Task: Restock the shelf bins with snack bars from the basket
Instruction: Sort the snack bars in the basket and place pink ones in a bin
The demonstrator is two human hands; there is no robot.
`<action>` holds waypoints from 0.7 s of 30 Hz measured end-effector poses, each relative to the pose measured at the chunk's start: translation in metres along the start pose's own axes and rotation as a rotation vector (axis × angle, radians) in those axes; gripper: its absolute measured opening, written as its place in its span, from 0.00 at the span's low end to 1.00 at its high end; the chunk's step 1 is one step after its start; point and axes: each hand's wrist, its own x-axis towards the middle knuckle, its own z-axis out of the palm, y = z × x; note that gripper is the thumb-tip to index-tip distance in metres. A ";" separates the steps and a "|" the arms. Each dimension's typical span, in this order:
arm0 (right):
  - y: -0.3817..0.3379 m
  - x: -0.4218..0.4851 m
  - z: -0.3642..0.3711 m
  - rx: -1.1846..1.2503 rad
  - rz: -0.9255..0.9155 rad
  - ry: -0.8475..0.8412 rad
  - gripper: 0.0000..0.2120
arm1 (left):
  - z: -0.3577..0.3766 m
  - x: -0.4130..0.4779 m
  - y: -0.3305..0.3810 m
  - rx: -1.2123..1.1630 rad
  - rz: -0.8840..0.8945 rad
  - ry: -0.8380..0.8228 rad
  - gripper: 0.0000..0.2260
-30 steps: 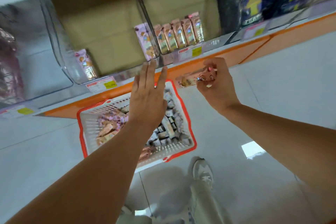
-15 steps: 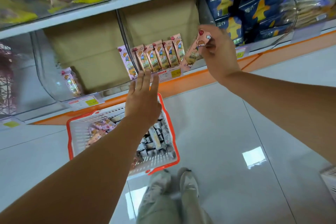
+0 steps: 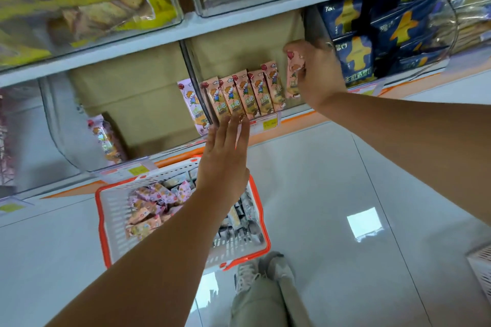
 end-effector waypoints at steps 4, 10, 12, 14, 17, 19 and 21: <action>-0.001 0.006 0.005 -0.098 0.050 -0.125 0.28 | 0.001 0.000 0.000 -0.032 0.013 0.014 0.39; 0.010 0.009 0.027 -0.178 0.035 -0.197 0.27 | 0.006 0.000 0.002 -0.045 -0.001 0.059 0.43; 0.012 0.010 0.033 -0.185 0.012 -0.251 0.29 | 0.007 0.001 0.003 -0.029 -0.011 0.065 0.43; 0.013 0.012 0.035 -0.197 0.009 -0.305 0.32 | 0.008 0.001 0.005 -0.013 -0.029 0.066 0.42; 0.014 0.014 0.035 -0.294 -0.028 -0.391 0.35 | 0.011 0.001 0.014 -0.025 -0.101 0.080 0.41; 0.012 0.017 0.031 -0.323 -0.045 -0.462 0.36 | 0.012 0.001 0.020 -0.045 -0.151 0.071 0.40; 0.008 0.020 0.028 -0.235 0.002 -0.501 0.41 | 0.014 0.002 0.025 -0.044 -0.197 0.045 0.40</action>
